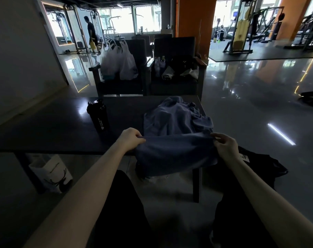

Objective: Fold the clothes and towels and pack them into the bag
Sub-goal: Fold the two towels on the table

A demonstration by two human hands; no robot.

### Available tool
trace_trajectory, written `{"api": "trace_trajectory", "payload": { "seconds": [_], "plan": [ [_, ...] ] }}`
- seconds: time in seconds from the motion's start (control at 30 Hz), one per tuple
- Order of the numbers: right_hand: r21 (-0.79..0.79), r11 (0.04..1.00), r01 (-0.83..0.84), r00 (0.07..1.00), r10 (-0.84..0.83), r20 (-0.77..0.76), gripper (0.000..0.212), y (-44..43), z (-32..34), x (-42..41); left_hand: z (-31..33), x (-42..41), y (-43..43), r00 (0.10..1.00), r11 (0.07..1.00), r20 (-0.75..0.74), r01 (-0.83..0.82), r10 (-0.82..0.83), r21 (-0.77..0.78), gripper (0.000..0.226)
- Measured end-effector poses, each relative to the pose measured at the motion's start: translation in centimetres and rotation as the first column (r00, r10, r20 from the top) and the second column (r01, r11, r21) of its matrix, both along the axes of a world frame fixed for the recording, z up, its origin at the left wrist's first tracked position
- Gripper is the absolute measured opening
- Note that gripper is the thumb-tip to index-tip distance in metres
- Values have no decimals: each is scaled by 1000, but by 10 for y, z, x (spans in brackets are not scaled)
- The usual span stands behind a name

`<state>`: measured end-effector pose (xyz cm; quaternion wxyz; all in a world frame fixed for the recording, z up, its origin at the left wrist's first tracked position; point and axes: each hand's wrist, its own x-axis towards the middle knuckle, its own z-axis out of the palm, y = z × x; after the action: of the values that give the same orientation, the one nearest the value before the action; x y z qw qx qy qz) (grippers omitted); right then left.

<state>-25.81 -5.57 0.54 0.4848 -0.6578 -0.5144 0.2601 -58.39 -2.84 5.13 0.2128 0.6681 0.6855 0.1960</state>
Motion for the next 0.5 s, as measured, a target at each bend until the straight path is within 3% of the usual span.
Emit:
{"api": "trace_trajectory", "payload": {
  "seconds": [0.3, 0.5],
  "plan": [
    [60, 998, 30, 996, -35, 80, 27, 49, -11, -9, -34, 3, 47, 967, 973, 170, -206, 187, 100, 15],
    [34, 999, -37, 973, 28, 231, 35, 103, -26, -14, -53, 1, 93, 938, 939, 140, -331, 316, 96, 14]
  ]
}}
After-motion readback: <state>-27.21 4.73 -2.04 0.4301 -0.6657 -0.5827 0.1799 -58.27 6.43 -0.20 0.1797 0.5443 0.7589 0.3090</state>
